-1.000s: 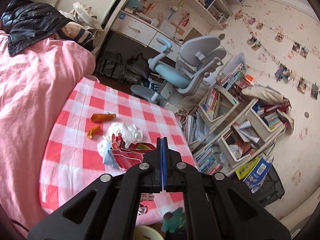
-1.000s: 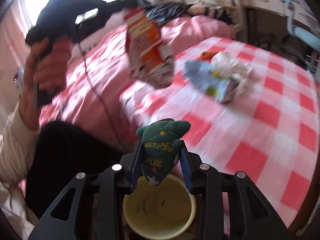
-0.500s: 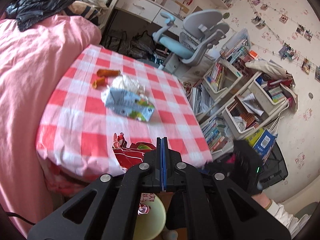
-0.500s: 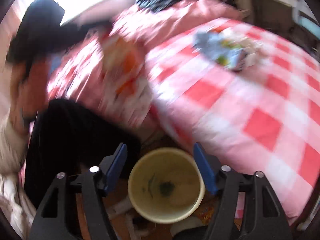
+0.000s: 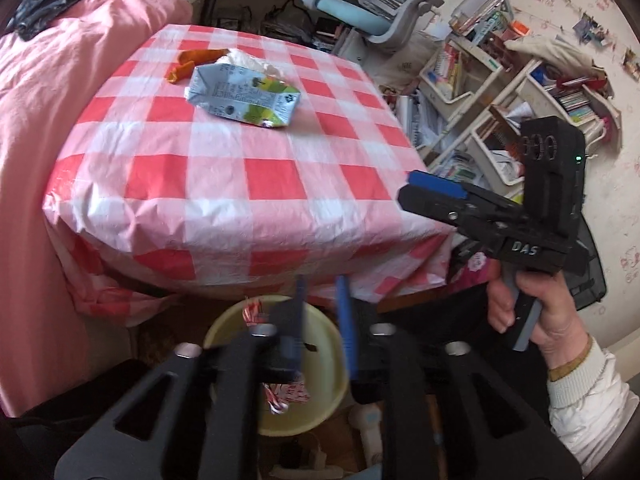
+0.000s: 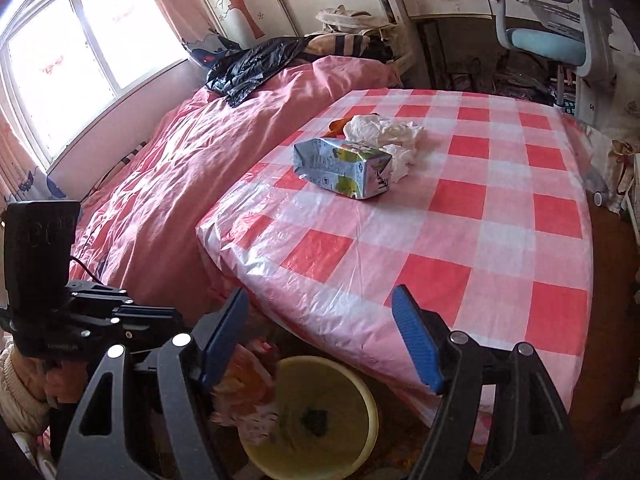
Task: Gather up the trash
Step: 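Open the left tool to drop the snack wrapper into the yellow bin, then move both tools back over the table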
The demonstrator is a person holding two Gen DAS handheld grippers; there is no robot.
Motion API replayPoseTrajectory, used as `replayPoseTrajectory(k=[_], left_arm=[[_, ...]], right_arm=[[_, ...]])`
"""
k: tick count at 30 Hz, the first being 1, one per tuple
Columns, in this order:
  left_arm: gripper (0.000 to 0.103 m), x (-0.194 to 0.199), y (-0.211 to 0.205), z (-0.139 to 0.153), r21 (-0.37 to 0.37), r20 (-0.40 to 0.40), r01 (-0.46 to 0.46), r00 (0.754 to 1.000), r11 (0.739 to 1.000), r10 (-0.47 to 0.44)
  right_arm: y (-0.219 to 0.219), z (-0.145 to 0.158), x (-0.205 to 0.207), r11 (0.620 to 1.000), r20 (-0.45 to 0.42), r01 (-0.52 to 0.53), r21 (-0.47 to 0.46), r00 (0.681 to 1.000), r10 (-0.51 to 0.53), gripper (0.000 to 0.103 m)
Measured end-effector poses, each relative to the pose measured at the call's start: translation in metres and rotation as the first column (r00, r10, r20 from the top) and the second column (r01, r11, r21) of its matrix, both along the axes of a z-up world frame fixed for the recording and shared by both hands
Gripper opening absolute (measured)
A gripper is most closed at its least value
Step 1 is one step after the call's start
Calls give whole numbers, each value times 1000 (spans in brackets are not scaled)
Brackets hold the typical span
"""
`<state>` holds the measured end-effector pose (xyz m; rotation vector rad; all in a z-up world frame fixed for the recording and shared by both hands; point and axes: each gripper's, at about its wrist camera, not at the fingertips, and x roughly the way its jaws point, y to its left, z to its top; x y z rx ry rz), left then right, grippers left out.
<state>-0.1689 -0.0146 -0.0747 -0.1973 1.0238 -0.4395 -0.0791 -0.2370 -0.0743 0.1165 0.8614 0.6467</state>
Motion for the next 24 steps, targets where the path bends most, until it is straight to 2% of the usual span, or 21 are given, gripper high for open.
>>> replayPoseTrajectory(k=[1,2,5,8,11,13,17,24], left_arm=[[51,0,0,4,32,22,-24,999,999,23],[61,0,1,8,61,52,-47,998,997,44],[75,4,1,23,138,143,-116,985,984,96],[85,13,2,35,182,226,-195,962,964,152],[88,20,5,44,198,273,-251,943,948,193],[88,25,6,48,204,301,-273,931,940,205],[91,34,6,51,210,342,-307,912,928,225],[95,67,5,59,194,381,-350,888,917,258]], right_arm=[[-1,0,0,1000,10,11,-8,1000,-11,72],[-2,2,0,1000,22,24,-15,999,-23,73],[-2,4,1,998,60,54,-36,997,-52,76],[-3,8,0,994,104,89,-55,991,-83,77],[-6,16,-2,986,169,147,-79,977,-132,81],[-10,21,-4,981,206,178,-73,965,-160,85],[-16,30,-4,968,261,245,-59,939,-222,88],[-19,61,12,937,385,349,-23,868,-314,92]])
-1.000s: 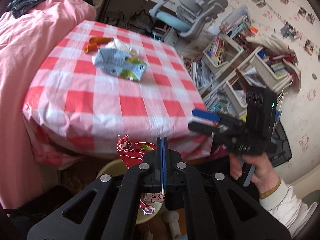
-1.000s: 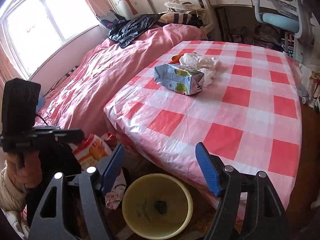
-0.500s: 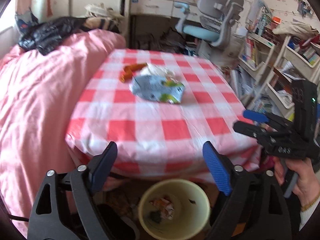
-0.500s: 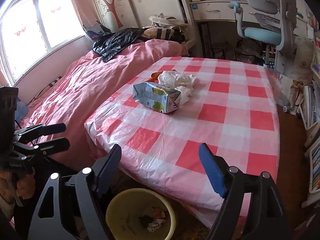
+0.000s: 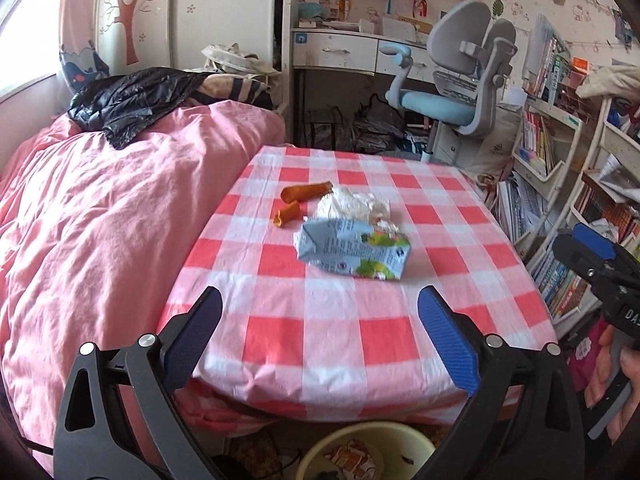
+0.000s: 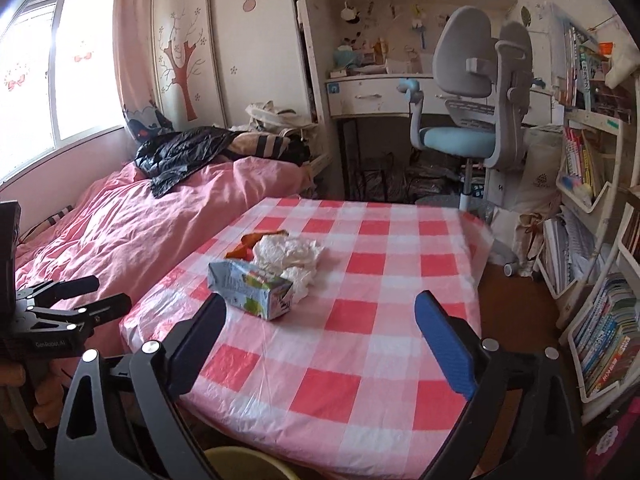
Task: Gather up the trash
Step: 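Move both tools back over the table, then grasp crumpled white tissue with the right tool while the left approaches the milk carton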
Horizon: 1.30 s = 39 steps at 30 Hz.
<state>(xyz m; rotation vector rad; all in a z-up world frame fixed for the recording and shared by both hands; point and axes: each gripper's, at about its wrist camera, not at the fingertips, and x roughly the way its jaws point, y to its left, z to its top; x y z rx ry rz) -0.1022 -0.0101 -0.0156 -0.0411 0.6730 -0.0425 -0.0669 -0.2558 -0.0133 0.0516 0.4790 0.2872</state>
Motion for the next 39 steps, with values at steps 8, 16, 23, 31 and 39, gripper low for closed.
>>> replayPoseTrajectory(k=[8,16,23,31,39], left_arm=[[96,46,-13,34,18,130,-6,992,1000,3],[96,69,-8,16,-67,61,-11,998,998,15],[96,73,-7,12,-29,74,-28,997,999,31],[96,78,-1,11,-38,71,-42,996,998,45],[96,102,15,-13,-72,-72,-85,994,994,80]], right_arm=[[13,4,27,997,79,19,-69,997,-14,95],[26,1,24,995,73,-8,-97,997,15,95],[34,-2,32,992,65,-19,-121,998,27,95],[37,-8,41,988,44,-18,-151,999,25,95],[45,-36,77,972,-80,-5,-234,997,-15,95]])
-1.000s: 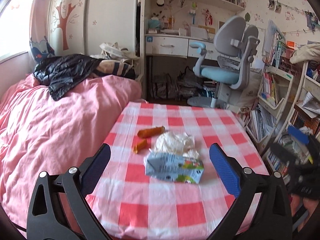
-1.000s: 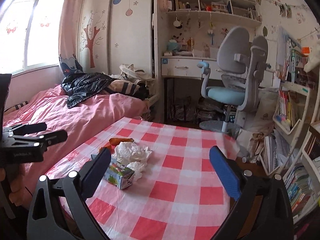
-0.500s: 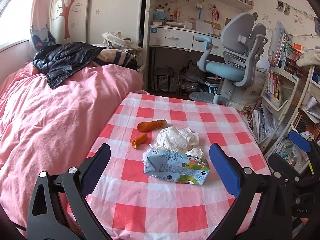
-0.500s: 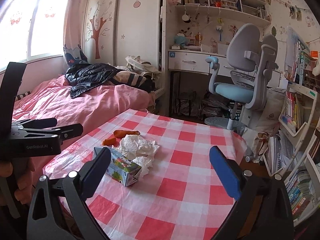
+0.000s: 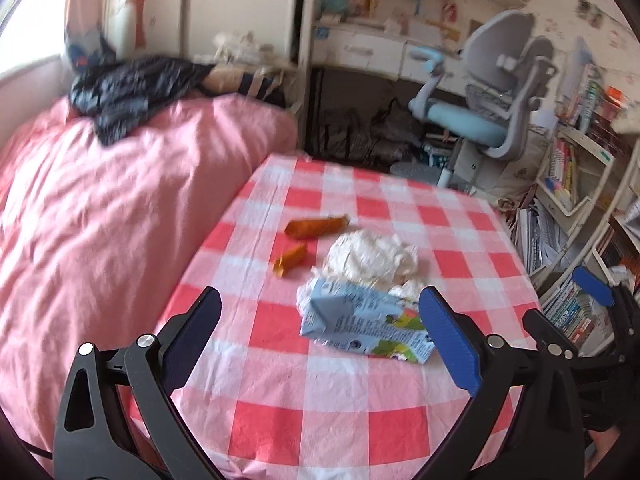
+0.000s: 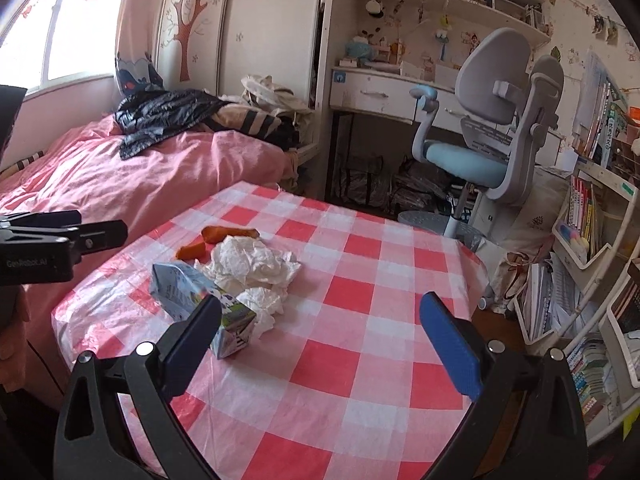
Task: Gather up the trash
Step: 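Grasp crumpled white tissue with the right tool while the left approaches the milk carton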
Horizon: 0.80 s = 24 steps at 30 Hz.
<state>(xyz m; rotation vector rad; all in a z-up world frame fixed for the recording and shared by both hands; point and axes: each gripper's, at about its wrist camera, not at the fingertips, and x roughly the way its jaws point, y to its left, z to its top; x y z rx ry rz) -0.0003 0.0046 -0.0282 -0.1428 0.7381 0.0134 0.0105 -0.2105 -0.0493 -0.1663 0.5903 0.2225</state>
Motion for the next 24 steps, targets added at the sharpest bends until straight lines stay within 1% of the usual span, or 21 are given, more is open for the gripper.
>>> replayPoseTrajectory(k=[3,4,7,10,11,12,13,14,15,16,18,20,24], left_arm=[[96,13,20,-18,-99,-94,-55,995,994,46],[96,14,24,-22,-116,-109,-68,993,991,55],[96,20,28,-32,-140,-142,-79,988,987,59],[96,27,24,-41,-157,-178,-53,984,986,25],[96,30,22,-44,-164,-192,-45,981,985,13],[96,32,20,-47,-167,-205,-41,979,985,6],[96,34,19,-50,-167,-214,-43,977,985,7],[96,36,19,-51,-167,-220,-47,976,985,10],[96,37,20,-52,-170,-224,-52,974,984,13],[96,37,22,-53,-177,-226,-58,974,982,17],[96,38,24,-52,-173,-227,-68,974,983,27],[96,40,24,-54,-153,-233,-73,972,985,36],[96,48,17,-61,-93,-253,-71,966,993,46]], right_arm=[[7,-19,22,999,-77,12,-45,997,-15,95],[9,-25,29,998,-96,15,-64,995,-21,95],[15,-43,43,994,-163,13,-106,986,-31,95],[25,-56,47,990,-210,-25,-136,978,-4,95],[30,-57,46,991,-226,-60,-118,974,32,95],[37,-56,43,990,-236,-121,-78,967,100,95],[46,-52,37,981,-228,-191,-37,957,178,95],[53,-47,31,969,-209,-245,-17,949,237,95],[60,-42,23,957,-183,-290,-20,942,282,95],[66,-39,19,950,-168,-309,-39,939,299,95],[66,-39,20,954,-171,-294,-58,945,280,95],[59,-42,26,967,-193,-249,-56,953,234,95],[43,-44,39,985,-229,-175,-7,959,169,95]])
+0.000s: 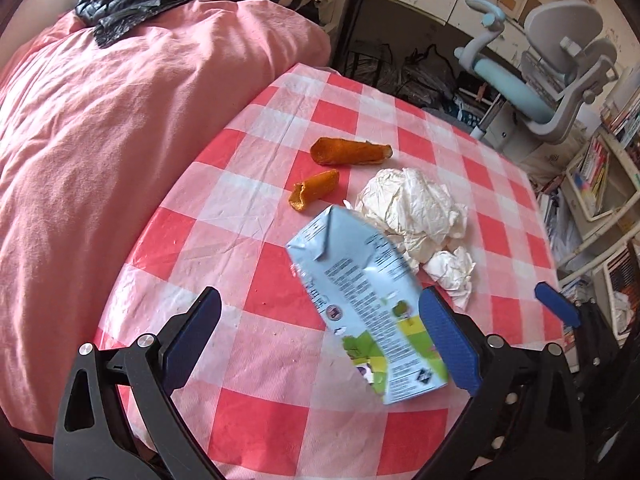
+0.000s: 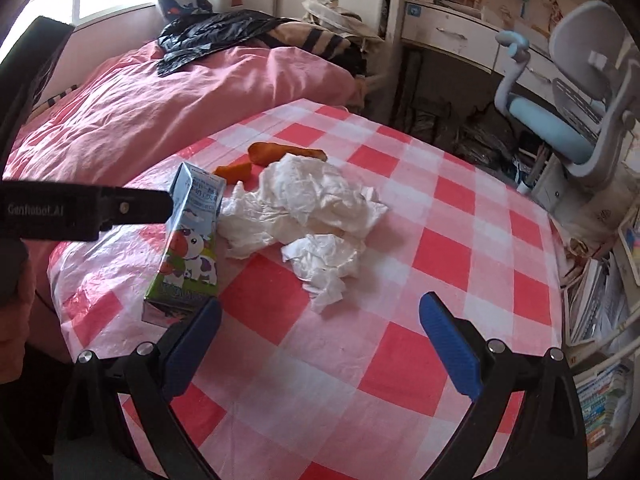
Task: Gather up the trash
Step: 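Grasp crumpled white tissue with the right tool while the left approaches the milk carton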
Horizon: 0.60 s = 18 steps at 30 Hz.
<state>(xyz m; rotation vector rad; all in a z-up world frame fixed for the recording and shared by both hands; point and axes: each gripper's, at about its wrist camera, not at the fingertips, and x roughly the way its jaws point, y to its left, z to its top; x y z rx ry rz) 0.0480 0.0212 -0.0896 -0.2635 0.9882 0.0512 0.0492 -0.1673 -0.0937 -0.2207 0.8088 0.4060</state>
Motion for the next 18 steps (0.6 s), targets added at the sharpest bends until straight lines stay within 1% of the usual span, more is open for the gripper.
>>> replayPoseTrajectory(k=[2,4,7,8,10,11,12,14,17,18], left_arm=[[96,2,-6,0,12,0,17,1000,1000,-17],[96,2,-12,2,31,7,32,999,999,-32],[96,2,-15,4,35,12,42,999,998,-43],[96,3,-15,4,39,10,40,999,998,-41],[96,3,-11,2,48,3,27,1000,999,-27],[96,4,-9,2,56,-2,20,1000,998,-19],[96,5,-7,0,66,-6,13,1000,998,-13],[96,6,-3,-3,81,-21,8,1000,997,-6],[95,8,-3,-7,105,-43,21,999,994,-16],[95,9,-4,-9,115,-50,28,999,993,-23]], right_arm=[[-4,-1,5,1000,-12,24,9,1000,-24,95],[-4,-4,6,999,-20,48,-14,999,-48,95],[2,-12,9,998,-44,59,-27,997,-60,95],[6,-14,9,999,-54,46,-16,997,-47,95],[16,-11,6,994,-92,-46,95,994,54,95],[21,-8,3,991,-92,-71,117,992,82,95],[25,-6,1,992,-72,-75,101,994,83,95],[23,-4,3,997,-57,-46,68,997,50,95],[10,-10,13,997,-94,20,79,996,-13,94],[6,-12,17,996,-108,33,84,994,-24,89]])
